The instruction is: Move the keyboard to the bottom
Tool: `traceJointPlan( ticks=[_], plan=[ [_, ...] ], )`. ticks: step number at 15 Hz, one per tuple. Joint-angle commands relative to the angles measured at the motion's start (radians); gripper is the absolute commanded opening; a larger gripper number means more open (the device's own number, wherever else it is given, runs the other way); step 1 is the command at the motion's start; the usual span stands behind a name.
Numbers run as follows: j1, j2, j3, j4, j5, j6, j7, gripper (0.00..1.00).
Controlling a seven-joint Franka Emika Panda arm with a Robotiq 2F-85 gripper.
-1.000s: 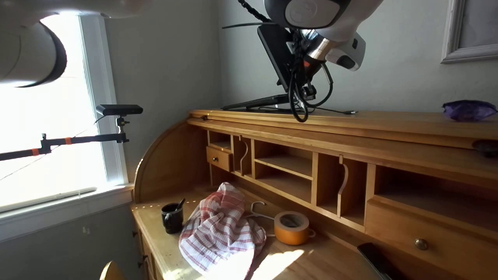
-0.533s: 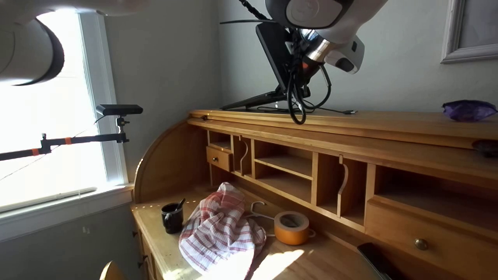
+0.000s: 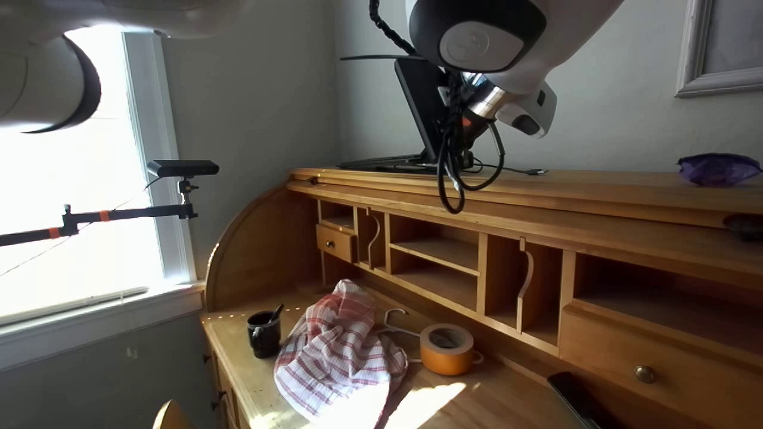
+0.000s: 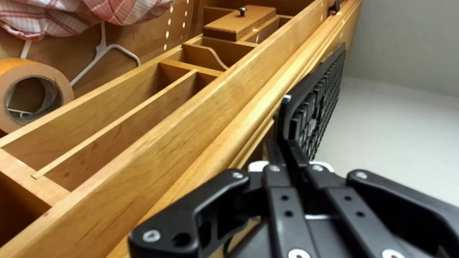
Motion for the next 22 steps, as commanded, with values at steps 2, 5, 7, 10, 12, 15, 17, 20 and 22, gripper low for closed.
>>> traceJointPlan(
  ticks=[2,5,7,10,12,15,17,20,22],
  plan=[
    [0.009,0.006,-0.009,-0.007,-0.010,0.034,0.005,0.02],
    [0.014,0.018,-0.015,-0.005,-0.017,0.050,0.007,0.02],
    [0.018,0.026,-0.020,-0.003,-0.022,0.069,0.011,0.02],
    [0.019,0.014,-0.023,-0.017,-0.027,0.078,0.019,0.02],
    [0.014,-0.010,-0.028,-0.041,-0.038,0.050,0.009,0.02],
    [0.001,-0.048,-0.030,-0.079,-0.054,0.000,-0.011,0.02],
    [-0.005,-0.075,-0.032,-0.108,-0.072,-0.042,-0.025,0.02],
    [-0.005,-0.104,-0.042,-0.143,-0.115,-0.106,-0.061,0.02],
    [-0.001,-0.121,-0.048,-0.165,-0.138,-0.113,-0.083,0.02]
  ],
)
